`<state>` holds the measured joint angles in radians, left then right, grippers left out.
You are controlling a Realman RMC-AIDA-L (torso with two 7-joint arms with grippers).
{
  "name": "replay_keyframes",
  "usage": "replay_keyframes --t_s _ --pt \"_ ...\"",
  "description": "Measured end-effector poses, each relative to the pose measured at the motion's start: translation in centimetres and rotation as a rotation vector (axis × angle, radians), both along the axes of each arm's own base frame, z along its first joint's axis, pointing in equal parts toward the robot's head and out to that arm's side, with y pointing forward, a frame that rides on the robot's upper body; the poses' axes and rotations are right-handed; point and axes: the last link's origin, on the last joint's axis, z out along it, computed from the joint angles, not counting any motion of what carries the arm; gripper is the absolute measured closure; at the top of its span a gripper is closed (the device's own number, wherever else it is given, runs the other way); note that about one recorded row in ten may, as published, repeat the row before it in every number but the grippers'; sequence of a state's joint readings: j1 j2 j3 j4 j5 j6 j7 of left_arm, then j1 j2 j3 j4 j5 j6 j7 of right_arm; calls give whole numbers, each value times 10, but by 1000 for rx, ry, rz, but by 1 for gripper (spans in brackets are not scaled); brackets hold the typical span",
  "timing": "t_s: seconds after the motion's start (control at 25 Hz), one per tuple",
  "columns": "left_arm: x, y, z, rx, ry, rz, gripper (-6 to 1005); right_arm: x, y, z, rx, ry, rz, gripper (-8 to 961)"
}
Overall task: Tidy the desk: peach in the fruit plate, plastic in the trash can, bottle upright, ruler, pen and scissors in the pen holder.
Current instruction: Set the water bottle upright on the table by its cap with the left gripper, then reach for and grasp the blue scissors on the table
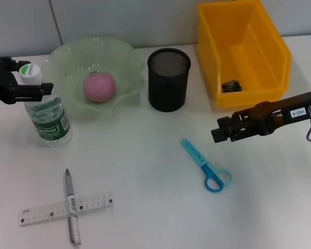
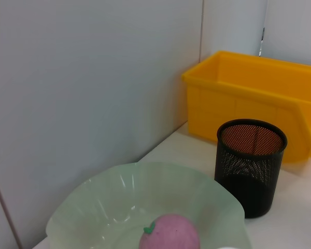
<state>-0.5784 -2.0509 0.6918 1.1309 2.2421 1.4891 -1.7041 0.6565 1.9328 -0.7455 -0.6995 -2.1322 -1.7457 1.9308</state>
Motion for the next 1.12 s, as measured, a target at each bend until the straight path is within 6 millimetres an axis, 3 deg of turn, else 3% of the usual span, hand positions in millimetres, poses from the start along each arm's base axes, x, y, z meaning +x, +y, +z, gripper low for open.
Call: replay_keyframes --t_s 0.32,0.6,0.64,0.84,1.12 --pt "1 0 3 13 -2 -1 199 1 0 0 1 0 -2 221" --pt "3 -2 12 54 -61 -7 199 1 0 0 2 -2 -2 220" --pt "5 -5 29 111 -169 -25 199 1 0 0 3 -3 -3 220" --pt "11 -16 47 157 -348 -61 199 1 0 1 7 -4 -1 220" --pt "24 -37 43 90 -523 -151 199 0 1 1 9 -5 3 220"
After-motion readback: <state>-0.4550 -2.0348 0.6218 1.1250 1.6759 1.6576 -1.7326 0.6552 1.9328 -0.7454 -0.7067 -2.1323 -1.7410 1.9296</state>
